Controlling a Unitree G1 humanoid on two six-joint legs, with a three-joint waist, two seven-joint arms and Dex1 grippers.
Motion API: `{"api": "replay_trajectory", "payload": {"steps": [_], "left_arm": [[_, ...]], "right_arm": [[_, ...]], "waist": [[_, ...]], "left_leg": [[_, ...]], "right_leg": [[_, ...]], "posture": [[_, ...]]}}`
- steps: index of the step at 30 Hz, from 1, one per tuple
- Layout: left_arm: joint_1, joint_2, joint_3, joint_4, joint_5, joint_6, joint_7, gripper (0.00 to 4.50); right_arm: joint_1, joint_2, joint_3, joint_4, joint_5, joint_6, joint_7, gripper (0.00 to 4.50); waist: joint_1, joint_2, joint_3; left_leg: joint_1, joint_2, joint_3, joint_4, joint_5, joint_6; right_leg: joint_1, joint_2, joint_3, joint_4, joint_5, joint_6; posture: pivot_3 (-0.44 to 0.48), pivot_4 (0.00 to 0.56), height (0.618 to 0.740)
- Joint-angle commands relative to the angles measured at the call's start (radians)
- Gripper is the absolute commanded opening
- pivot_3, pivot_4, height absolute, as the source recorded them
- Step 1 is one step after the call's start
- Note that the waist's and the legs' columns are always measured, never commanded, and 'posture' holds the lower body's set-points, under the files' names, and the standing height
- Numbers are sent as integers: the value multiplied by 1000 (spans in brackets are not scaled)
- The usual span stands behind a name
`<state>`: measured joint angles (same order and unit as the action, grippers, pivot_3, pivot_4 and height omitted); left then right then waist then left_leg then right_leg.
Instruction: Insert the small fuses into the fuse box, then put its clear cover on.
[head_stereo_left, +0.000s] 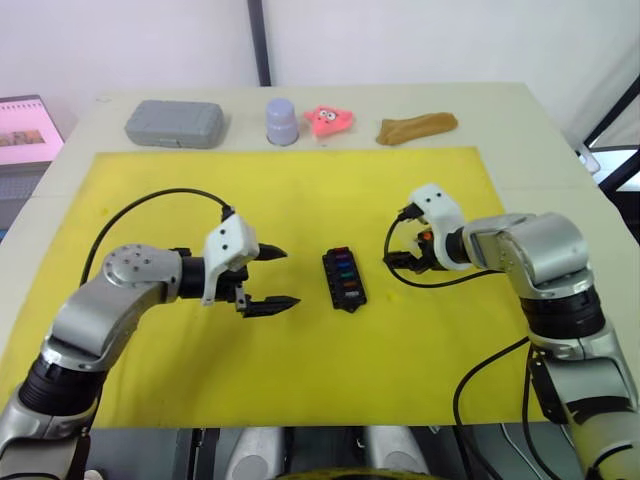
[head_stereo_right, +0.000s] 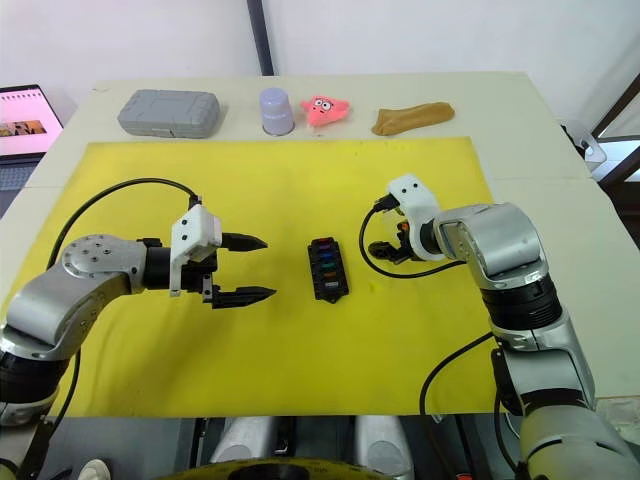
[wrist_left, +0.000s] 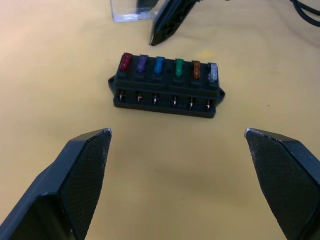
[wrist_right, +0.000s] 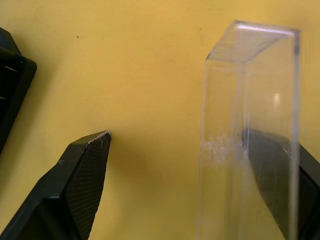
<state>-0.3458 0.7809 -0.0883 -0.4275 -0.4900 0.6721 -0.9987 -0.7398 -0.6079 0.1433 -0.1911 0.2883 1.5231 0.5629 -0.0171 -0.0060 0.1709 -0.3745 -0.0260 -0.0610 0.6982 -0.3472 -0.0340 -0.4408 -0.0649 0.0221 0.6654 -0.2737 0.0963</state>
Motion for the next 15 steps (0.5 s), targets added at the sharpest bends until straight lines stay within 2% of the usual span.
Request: {"api": "replay_trajectory", "payload": {"steps": [1,8,15], "left_arm": [[10,1,21,-39,-17,2,10,4500],[18,4,25,-34,-19,-2,14,4500],[4,7,24,-3,-8,-22,1,4500]], "right_arm": [[-23,-18,5,-52,22,-11,-1,4474],[-69,-58,-22,-144,92,76,15,4474],[-68,-102,-43,-217,240,91,17,4474]], "waist": [[-1,0,0],[0,0,0],[2,0,0]], "left_leg": [[0,0,0,0,0,0],[0,0,0,0,0,0],[0,0,0,0,-1,1]], "right_leg": [[0,0,0,0,0,0],[0,0,0,0,0,0],[0,0,0,0,0,0]], "posture": [[0,150,740],[0,150,740],[0,150,740]]}}
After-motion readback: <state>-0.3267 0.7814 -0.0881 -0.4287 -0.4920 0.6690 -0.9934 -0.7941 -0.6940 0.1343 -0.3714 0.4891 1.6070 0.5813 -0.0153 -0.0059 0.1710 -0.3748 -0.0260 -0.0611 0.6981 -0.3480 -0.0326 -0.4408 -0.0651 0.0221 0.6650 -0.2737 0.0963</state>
